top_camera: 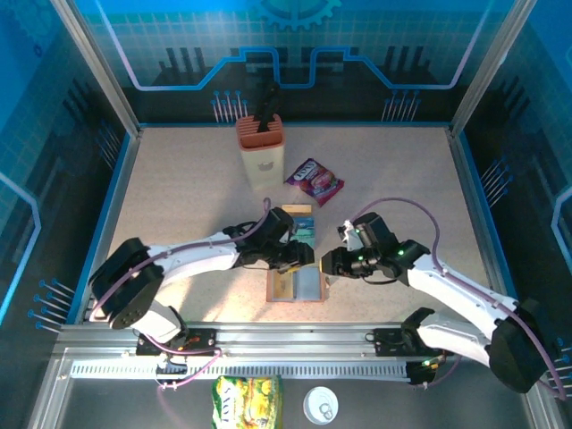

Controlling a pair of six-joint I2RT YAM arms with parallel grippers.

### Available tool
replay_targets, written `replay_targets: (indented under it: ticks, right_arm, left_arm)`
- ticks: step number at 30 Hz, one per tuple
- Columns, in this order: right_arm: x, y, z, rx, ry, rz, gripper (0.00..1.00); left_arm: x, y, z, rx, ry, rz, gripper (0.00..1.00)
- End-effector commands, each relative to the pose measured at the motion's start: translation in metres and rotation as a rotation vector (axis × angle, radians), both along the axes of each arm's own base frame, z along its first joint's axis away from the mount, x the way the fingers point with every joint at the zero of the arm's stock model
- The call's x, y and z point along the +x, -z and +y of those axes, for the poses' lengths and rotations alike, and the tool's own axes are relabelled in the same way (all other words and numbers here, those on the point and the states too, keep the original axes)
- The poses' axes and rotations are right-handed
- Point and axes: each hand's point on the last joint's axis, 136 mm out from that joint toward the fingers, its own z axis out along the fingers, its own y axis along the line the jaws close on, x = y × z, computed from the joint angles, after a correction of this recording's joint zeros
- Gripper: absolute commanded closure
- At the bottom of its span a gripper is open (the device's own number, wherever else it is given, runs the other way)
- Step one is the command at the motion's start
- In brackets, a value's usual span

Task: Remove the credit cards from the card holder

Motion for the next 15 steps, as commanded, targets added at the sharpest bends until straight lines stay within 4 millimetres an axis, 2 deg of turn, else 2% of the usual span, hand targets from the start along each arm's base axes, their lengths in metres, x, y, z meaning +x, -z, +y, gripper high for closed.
replay_targets:
  ticks: [1,9,15]
  right_arm:
    - [0.002,-0.007,0.015,0.02,-0.029,-0.002,0.61]
    - [0.0,0.0,0.051,0.011,-0.123,0.027,0.61]
    - [0.001,0.012,0.072,0.003,-0.176,0.057,0.61]
  left_arm:
    - [-0.004,0.003,0.027,0.053,-0.022,-0.014,0.53]
    - [-0.009,0.001,0.069,0.068,-0.111,-0.03,0.53]
    - [-0.017,0.009,0.089,0.073,-0.152,-0.01,0.53]
